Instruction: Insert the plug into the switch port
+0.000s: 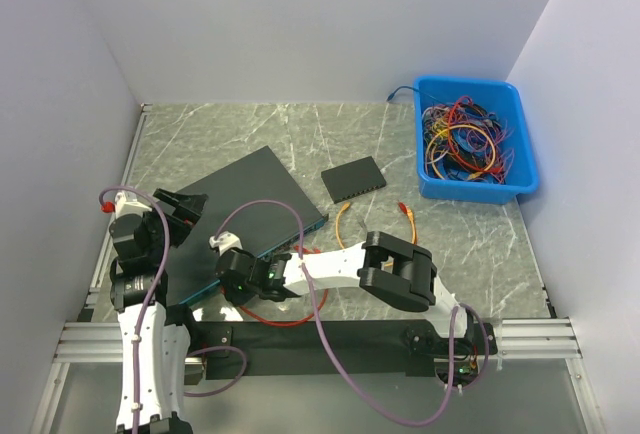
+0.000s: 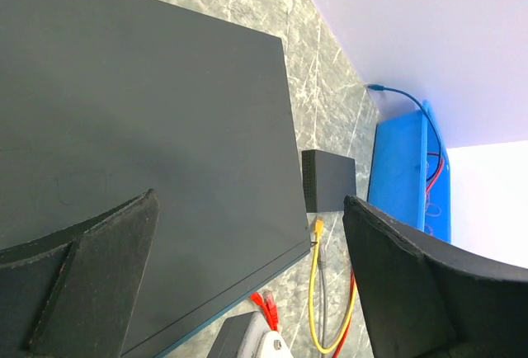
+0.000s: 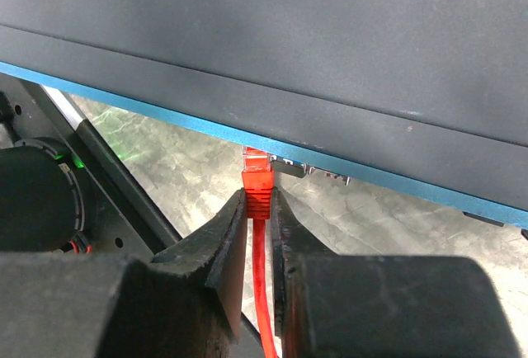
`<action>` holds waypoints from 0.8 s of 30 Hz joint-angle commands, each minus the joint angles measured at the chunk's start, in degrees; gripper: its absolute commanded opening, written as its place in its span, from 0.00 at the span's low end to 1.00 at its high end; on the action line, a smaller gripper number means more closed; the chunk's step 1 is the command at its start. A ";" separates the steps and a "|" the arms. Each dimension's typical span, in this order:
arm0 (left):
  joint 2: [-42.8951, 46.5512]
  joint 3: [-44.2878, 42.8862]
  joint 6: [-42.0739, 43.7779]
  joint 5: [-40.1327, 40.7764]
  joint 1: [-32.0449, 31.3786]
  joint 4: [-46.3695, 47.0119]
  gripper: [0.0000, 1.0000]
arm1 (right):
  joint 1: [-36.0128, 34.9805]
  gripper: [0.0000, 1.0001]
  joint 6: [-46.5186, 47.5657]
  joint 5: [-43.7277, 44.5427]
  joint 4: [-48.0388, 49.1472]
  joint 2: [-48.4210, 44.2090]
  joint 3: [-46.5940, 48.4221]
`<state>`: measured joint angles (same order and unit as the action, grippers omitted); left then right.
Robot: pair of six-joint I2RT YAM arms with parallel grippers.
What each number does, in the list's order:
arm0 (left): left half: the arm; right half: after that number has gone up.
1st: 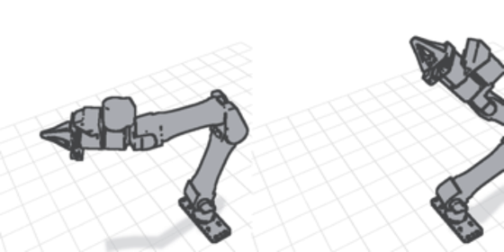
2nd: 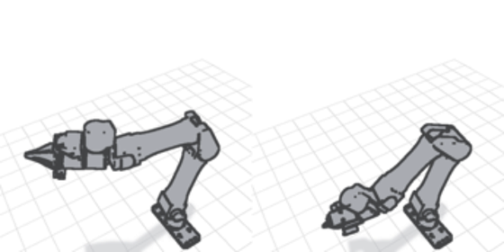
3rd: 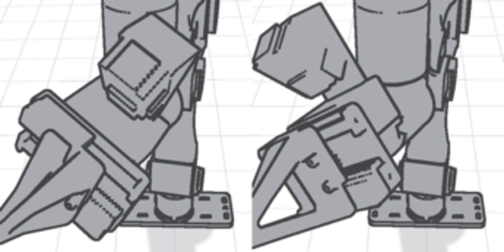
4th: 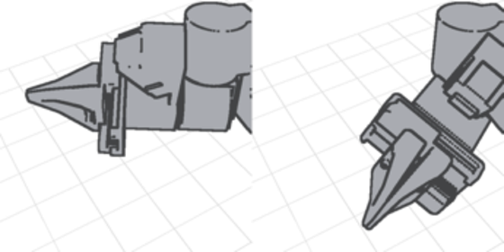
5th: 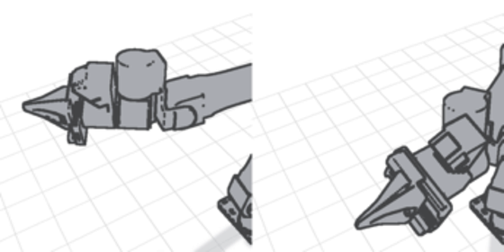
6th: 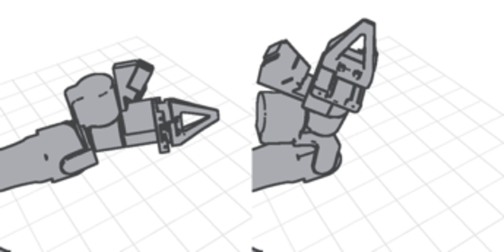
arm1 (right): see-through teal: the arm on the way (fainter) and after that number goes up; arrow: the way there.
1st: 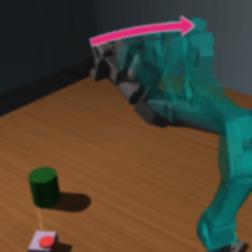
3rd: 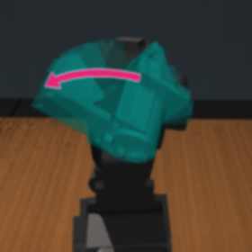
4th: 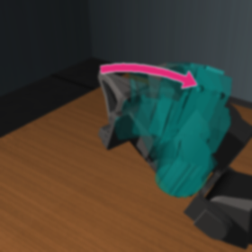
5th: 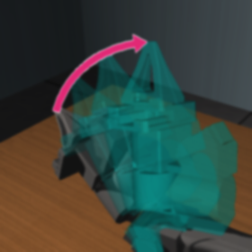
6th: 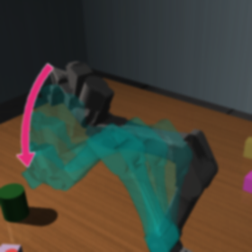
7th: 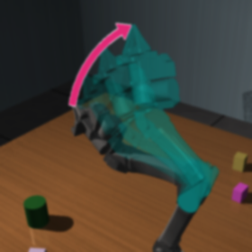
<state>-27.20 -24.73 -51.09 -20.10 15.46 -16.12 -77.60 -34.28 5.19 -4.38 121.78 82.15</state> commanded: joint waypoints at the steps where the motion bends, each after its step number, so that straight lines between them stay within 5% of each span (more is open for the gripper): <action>1: 0.05 -1.81 0.91 -0.38 0.27 0.91 0.99 | 0.44 0.00 -0.96 4.39 1.04 -1.01 1.96; 24: -1.28 -1.20 0.82 -0.21 0.36 1.62 0.99 | 0.00 0.00 -0.61 7.46 3.59 -4.79 -0.68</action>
<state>-28.73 -24.73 -51.11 -20.08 15.46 -16.16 -78.17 -35.07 7.53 -3.84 121.08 81.47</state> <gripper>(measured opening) 0.993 0.200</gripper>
